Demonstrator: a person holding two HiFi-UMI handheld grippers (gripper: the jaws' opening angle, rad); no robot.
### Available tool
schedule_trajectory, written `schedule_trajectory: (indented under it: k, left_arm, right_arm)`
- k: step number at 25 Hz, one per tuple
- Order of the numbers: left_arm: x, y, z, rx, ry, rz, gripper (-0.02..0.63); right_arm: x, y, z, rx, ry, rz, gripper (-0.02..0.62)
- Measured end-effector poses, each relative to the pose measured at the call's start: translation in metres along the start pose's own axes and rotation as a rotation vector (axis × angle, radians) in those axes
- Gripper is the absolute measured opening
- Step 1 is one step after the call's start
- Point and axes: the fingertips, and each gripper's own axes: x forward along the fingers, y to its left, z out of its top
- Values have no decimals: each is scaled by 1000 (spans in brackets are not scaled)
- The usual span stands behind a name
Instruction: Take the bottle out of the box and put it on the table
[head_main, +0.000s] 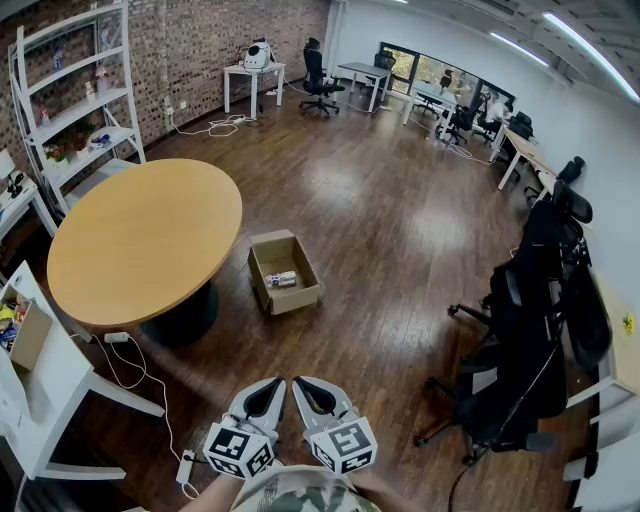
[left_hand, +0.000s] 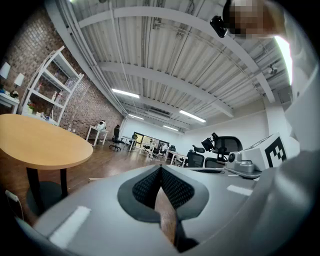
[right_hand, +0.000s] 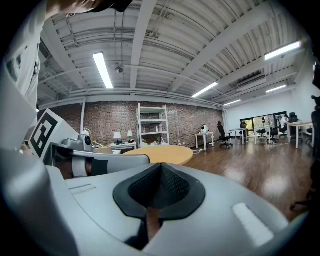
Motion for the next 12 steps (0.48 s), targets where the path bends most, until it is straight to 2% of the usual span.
schedule_trajectory:
  k: [5,12]
  left_arm:
    - [-6,21,5,-4,6,-4,-2]
    - [3,40,9,-7,2,13,-2]
  right_arm:
    - [15,10,5,-10,1,-9,0]
    - [37,-1,11,-11,-8,-7,0]
